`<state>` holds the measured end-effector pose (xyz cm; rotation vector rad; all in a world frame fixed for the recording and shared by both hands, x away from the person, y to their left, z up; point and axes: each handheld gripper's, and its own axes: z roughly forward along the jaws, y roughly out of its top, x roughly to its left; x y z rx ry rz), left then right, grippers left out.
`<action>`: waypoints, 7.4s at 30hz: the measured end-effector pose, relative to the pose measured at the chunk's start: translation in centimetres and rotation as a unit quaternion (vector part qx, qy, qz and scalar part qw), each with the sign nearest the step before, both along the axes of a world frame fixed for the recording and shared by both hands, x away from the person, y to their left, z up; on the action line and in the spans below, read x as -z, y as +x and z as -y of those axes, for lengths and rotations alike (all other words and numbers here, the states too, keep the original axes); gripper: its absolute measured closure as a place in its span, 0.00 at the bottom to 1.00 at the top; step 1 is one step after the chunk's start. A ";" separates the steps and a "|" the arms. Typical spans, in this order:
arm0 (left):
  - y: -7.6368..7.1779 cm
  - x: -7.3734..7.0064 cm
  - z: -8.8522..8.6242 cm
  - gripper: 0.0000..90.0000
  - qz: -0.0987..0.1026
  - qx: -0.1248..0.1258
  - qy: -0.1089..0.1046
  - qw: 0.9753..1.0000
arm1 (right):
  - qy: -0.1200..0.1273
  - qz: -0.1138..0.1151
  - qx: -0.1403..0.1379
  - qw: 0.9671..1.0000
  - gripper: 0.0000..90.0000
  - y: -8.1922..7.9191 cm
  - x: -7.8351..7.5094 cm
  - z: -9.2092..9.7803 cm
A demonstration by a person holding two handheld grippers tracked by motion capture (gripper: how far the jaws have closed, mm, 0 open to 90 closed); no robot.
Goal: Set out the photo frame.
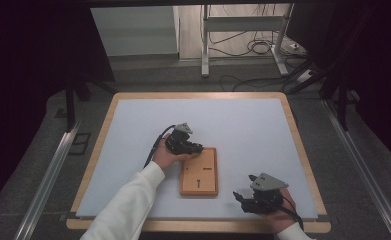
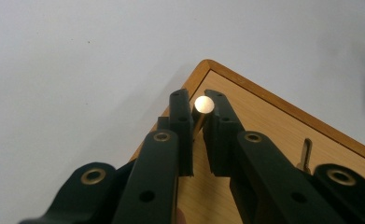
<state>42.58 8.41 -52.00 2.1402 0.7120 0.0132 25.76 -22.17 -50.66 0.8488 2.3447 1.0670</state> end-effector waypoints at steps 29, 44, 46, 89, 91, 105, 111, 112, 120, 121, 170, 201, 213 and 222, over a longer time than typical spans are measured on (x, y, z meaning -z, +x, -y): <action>1.7 -0.2 -0.3 0.91 -0.060 0.015 -0.011 0.998 | -0.130 0.076 -0.045 0.988 0.13 -0.6 1.3 -8.3; 1.8 -0.3 -0.3 0.93 -0.057 0.001 -0.011 0.998 | -0.174 0.164 -0.039 0.970 0.23 -0.3 1.7 -10.9; 1.8 -0.3 -0.2 0.94 -0.055 -0.001 -0.011 0.998 | -0.176 0.170 -0.043 0.969 0.25 -0.3 1.6 -11.1; -3.3 -1.6 -7.4 0.46 0.039 -0.089 0.002 0.995 | -0.172 0.179 -0.077 0.966 0.51 1.0 -0.8 -11.1; -4.4 -1.4 -8.4 0.46 0.042 -0.091 0.003 0.995 | -0.172 0.180 -0.078 0.965 0.51 1.1 -0.8 -11.1; -8.2 -0.4 -10.7 0.43 0.061 -0.079 0.042 0.994 | -0.168 0.174 -0.071 0.968 0.52 1.3 -1.2 -11.0; -8.5 0.3 -10.2 0.43 0.061 -0.070 0.057 0.994 | -0.163 0.170 -0.069 0.969 0.53 1.5 -1.5 -10.8; -8.6 0.4 -10.2 0.42 0.059 -0.069 0.059 0.994 | -0.163 0.170 -0.070 0.969 0.53 1.5 -1.5 -10.8; -8.8 0.9 -10.4 0.42 0.055 -0.070 0.062 0.994 | -0.163 0.161 -0.073 0.971 0.55 2.1 -2.5 -10.8; -8.8 0.8 -10.5 0.42 0.055 -0.069 0.063 0.994 | -0.164 0.160 -0.073 0.971 0.55 2.2 -2.6 -10.8; -8.8 1.1 -10.8 0.41 0.045 -0.075 0.050 0.995 | -0.181 0.105 -0.136 0.968 0.76 8.1 -8.6 -13.7; -8.9 1.0 -10.8 0.41 0.048 -0.075 0.051 0.995 | -0.122 0.067 -0.156 0.978 0.74 6.8 -10.3 -11.8; -8.9 0.9 -10.7 0.40 0.048 -0.075 0.049 0.995 | -0.094 0.050 -0.108 0.988 0.67 10.5 -10.6 -10.9; -8.9 0.8 -10.8 0.40 0.051 -0.077 0.042 0.995 | -0.076 0.034 -0.080 0.993 0.59 13.2 -10.3 -10.2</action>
